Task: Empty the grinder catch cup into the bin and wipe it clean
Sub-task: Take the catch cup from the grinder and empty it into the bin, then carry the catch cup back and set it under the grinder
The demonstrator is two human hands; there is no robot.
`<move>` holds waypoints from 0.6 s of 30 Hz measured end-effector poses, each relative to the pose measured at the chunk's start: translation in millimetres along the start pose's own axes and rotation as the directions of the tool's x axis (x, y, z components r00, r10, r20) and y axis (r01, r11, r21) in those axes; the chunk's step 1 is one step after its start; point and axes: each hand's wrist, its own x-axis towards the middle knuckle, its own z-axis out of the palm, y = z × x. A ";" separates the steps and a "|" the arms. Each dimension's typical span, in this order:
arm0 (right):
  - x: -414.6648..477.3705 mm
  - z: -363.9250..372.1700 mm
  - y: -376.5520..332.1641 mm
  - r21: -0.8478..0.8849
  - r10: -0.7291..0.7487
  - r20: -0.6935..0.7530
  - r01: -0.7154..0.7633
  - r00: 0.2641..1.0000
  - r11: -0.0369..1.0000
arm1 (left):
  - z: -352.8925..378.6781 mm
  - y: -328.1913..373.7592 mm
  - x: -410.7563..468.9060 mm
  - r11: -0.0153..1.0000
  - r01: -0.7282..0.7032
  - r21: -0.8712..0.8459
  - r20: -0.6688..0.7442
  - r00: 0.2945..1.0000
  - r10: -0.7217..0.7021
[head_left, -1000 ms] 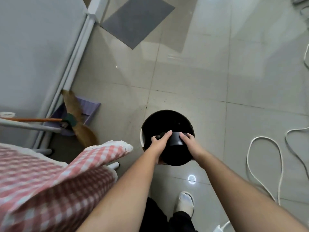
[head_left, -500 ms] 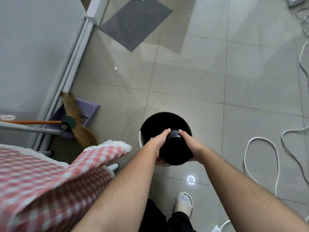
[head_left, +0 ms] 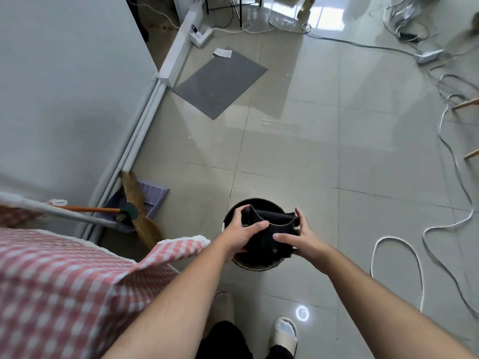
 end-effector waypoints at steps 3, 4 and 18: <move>-34.3 1.2 -26.6 -0.104 -0.095 0.027 0.097 0.995 0.990 | -3.1 26.7 -38.0 0.993 -0.114 0.044 0.056 0.992 0.112; -44.1 1.7 -35.8 -0.133 -0.127 0.034 0.130 0.991 0.982 | -3.9 35.0 -48.9 0.986 -0.162 0.049 0.073 0.985 0.158; -168.7 144.0 -155.8 -0.449 -0.574 0.480 0.748 0.664 0.490 | -73.3 43.4 -292.0 0.781 -0.585 0.219 -0.448 0.651 0.613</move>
